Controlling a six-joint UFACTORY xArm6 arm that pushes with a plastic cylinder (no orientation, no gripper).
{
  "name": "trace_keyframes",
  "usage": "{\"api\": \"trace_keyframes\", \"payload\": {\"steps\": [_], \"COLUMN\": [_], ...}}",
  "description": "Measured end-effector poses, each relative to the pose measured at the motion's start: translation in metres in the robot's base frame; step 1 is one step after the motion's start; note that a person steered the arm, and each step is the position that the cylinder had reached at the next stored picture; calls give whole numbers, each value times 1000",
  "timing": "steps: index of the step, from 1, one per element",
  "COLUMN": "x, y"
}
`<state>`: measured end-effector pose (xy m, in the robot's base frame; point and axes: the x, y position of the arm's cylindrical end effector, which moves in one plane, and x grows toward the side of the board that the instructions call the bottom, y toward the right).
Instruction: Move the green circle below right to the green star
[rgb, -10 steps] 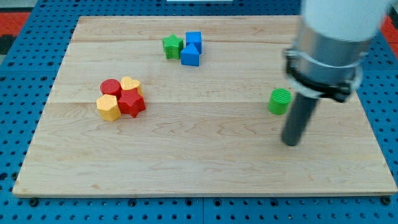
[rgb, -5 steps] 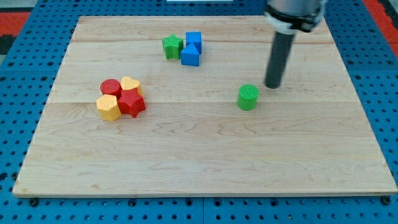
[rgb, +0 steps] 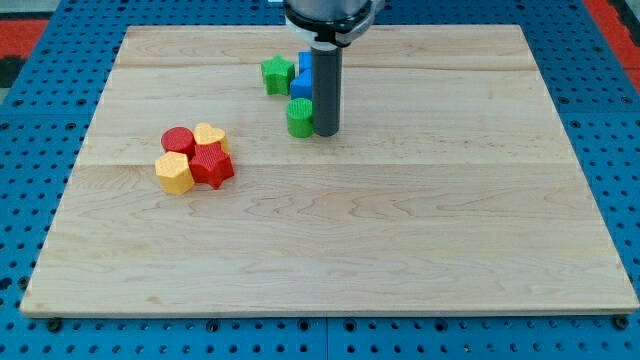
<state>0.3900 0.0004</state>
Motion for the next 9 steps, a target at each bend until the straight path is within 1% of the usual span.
{"api": "trace_keyframes", "payload": {"steps": [2, 3, 4, 5, 7, 9], "x": [37, 28, -8, -22, -8, -15], "y": [-1, -18, -30, -41, -42, -47]}}
